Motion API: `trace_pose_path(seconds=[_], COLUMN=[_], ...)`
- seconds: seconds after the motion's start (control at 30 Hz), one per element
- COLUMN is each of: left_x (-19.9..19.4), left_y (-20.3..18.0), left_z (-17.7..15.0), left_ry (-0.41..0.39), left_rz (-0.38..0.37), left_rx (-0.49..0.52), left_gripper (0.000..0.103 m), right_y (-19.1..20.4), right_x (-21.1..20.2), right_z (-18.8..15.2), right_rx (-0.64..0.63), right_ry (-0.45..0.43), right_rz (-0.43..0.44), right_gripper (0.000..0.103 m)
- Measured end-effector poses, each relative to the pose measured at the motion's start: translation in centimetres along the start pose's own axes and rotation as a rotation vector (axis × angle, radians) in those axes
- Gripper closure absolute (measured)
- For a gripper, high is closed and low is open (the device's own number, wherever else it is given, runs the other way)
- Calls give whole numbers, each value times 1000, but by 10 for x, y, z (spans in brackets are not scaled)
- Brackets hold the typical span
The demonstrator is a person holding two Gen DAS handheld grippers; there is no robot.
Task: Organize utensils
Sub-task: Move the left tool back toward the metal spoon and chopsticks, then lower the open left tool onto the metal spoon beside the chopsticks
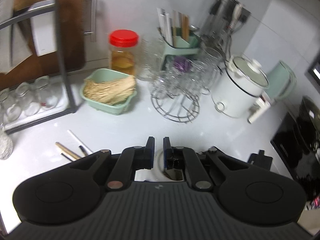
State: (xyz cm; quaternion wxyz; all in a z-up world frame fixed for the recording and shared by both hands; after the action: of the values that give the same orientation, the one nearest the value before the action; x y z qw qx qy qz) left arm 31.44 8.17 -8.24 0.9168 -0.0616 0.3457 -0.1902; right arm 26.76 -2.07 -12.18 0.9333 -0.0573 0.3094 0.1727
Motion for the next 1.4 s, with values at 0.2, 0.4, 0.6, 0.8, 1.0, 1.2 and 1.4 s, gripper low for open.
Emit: trace_pose_path(seconds=[0.2,0.4,0.6,0.8,1.0,1.2,1.4], left_x=[-11,-20,-24,-12,18,52,76], left_y=[36,75,105,128,145,155,161], left_z=[-12,-34,-61,-90,-125,-149,-162], left_ry=[-34,-45,-26,22,107,136,140], left_rz=[74,147,170,140,45,21,57], left_rx=[-103,-231,-313,-405,-588,-767,-954], left_gripper=[88,77,67,63,63,63,64], right_y=[0,1,3,3,4,3,-2], right_x=[1,0,0,-1,-1,1,-2], right_z=[1,1,1,0,1,3,2], right_rx=[10,18,27,46,67,71,59], right_ry=[5,11,19,24,38,58,69], right_rz=[-12,-30,-52,-81,-113,-118,-94], right_gripper=[12,12,12,12,12,12,12])
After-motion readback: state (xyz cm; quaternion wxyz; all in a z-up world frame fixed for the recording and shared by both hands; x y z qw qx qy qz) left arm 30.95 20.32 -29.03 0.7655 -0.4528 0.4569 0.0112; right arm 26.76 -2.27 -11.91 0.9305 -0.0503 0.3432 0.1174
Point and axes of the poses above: each gripper's, at about its wrist camera, not at the fingertips, and x roughly the way its jaws point, y to its left, z to its top, the point moved 2 cm from there along x, roughly the way its jaws point, and after that the axes turned 10 degrees about -y, right-handed, at the moved point
